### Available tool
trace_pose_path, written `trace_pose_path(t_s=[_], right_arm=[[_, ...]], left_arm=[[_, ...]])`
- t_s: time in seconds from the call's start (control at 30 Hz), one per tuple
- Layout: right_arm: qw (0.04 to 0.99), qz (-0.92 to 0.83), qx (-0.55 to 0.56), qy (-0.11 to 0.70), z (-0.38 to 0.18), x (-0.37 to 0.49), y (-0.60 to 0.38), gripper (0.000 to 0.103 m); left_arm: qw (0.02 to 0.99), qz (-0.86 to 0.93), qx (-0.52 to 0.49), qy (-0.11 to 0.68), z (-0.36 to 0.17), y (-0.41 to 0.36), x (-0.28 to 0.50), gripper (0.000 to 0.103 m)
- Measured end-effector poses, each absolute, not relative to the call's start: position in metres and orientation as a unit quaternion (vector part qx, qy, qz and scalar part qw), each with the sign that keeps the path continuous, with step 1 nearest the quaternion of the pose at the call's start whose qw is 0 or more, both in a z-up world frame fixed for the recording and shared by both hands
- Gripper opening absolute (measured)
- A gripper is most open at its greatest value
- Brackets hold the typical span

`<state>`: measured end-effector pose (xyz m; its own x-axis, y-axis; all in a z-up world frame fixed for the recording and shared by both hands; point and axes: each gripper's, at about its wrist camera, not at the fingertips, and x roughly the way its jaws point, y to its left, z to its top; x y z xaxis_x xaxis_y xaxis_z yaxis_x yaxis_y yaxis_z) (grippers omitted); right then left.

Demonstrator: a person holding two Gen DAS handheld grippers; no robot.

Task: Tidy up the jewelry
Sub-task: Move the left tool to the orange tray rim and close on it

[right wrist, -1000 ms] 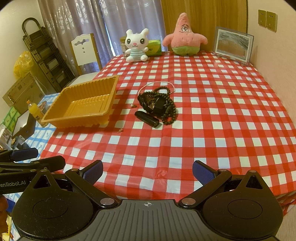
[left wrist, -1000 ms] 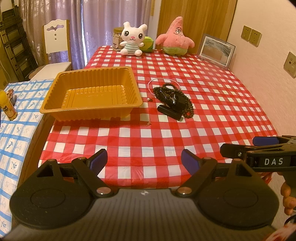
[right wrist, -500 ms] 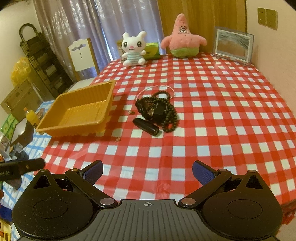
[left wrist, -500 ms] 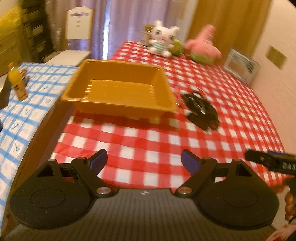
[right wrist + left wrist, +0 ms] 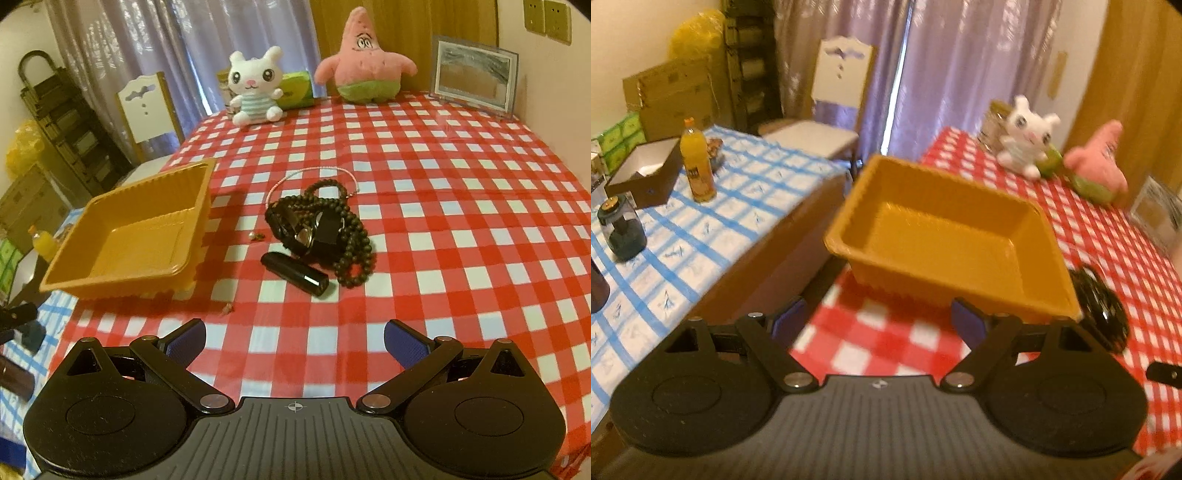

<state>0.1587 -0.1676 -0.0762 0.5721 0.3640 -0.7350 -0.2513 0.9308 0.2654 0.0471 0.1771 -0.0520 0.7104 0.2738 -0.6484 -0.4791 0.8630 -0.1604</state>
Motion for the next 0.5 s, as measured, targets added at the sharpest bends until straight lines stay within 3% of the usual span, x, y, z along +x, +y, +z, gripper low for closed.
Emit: trace_pose_path(t_s=[0.5], right_arm=[[0.88,0.126,0.062,0.453,-0.097,0.211,-0.135,0.102]], left_arm=[[0.914,0.213,-0.207,0.277,-0.087,0.234,0.102,0.074]])
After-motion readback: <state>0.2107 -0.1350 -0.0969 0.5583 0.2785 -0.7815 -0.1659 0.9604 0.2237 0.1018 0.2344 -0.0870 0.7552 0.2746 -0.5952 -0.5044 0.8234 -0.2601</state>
